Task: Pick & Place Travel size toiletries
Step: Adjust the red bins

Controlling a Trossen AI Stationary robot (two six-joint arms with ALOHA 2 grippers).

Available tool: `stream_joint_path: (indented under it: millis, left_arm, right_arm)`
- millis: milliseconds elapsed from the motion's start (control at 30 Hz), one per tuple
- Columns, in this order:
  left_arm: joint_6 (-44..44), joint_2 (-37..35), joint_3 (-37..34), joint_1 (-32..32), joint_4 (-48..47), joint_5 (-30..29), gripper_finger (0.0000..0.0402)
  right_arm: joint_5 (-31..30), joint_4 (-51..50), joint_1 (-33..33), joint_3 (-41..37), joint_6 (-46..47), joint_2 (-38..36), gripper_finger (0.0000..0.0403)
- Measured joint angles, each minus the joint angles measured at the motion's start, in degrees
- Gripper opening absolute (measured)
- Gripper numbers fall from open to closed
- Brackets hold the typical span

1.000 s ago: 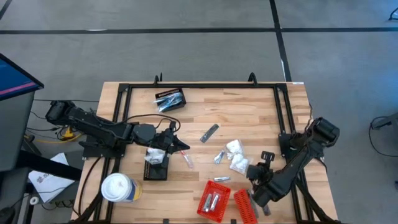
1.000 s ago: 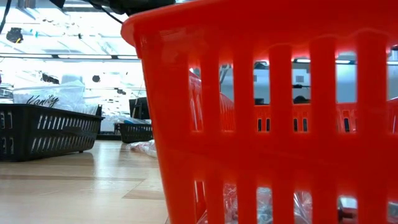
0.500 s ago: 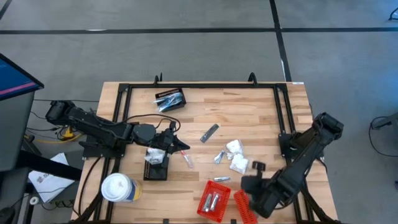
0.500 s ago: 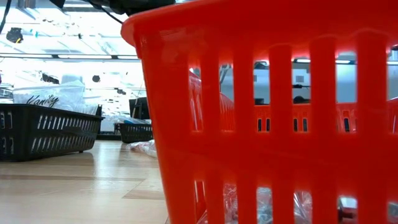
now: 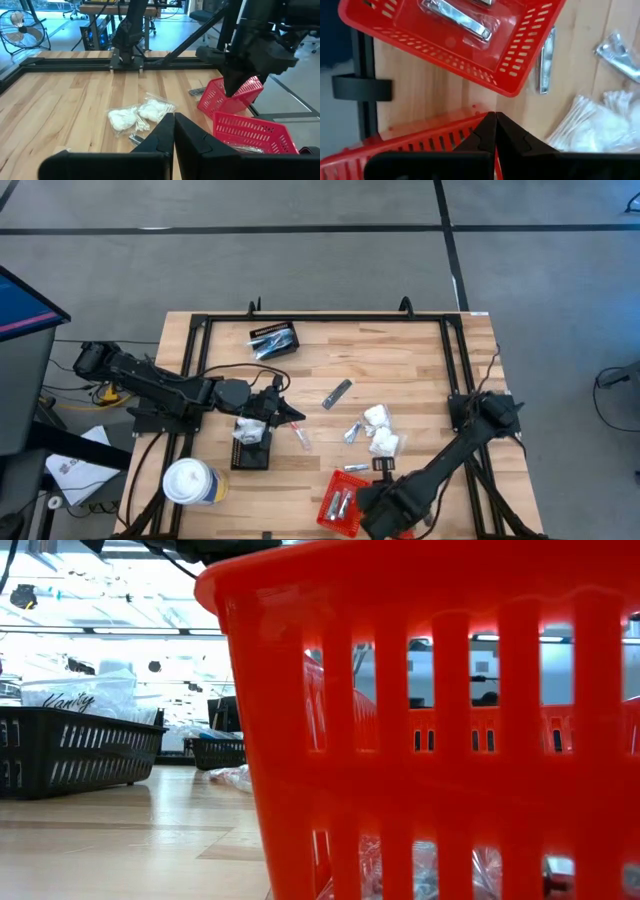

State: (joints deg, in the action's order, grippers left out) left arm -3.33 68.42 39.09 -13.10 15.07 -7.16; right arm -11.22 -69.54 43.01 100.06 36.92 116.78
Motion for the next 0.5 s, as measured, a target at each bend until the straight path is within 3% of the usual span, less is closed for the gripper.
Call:
stream_joint_path:
  millis: [267,500]
  left_arm:
    - [0.0,0.0,0.0,0.0,-0.01,0.0,0.0003]
    - [-0.15,0.0,0.0,-0.09,-0.03,0.0,0.0003]
  right_arm:
    - [1.74,-0.83,-1.59,9.17,-8.09,4.09,0.0]
    - [12.14,-0.5,-2.31,8.18,-9.48,4.61,0.0]
